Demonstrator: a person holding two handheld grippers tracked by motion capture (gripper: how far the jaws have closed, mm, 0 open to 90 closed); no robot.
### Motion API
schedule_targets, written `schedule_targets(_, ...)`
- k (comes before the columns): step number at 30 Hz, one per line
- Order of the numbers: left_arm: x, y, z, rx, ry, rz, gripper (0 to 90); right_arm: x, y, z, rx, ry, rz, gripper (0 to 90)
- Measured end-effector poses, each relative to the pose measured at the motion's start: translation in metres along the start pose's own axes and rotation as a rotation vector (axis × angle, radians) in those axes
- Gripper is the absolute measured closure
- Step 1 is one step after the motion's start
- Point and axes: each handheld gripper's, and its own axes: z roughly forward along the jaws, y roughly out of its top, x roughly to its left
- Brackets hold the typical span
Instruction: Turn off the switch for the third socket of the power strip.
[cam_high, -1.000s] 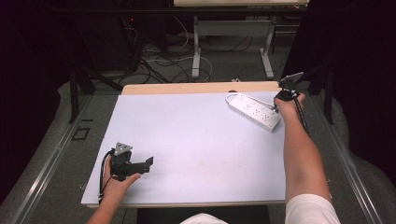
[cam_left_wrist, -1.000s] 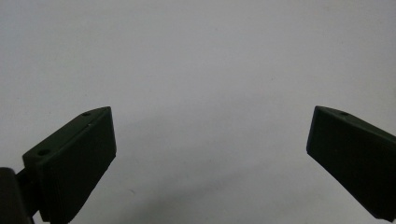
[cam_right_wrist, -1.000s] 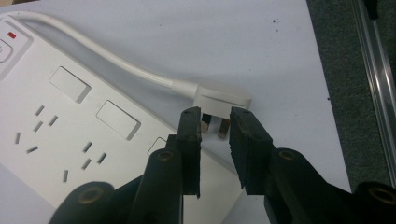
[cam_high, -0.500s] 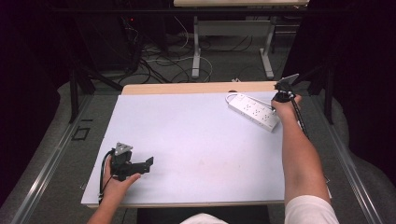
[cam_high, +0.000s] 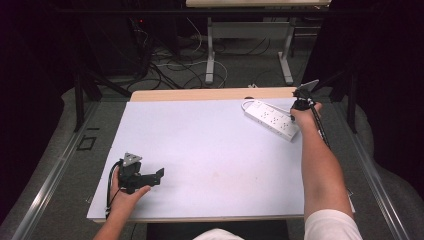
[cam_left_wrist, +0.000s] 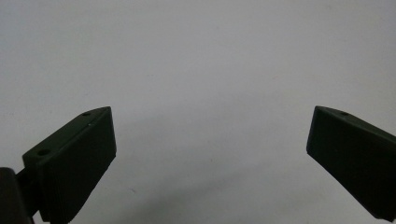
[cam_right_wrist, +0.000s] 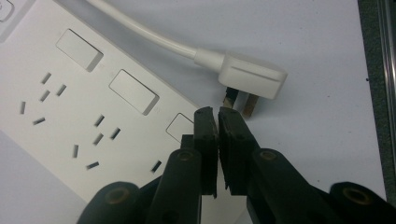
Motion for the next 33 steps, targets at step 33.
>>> schedule_targets(33, 0.0001, -0.0001, -0.0006, -0.002, 0.005, -0.005, 1.7, 0.0024, -0.004, 0.0041, 0.008, -0.013, -0.019, 90.0)
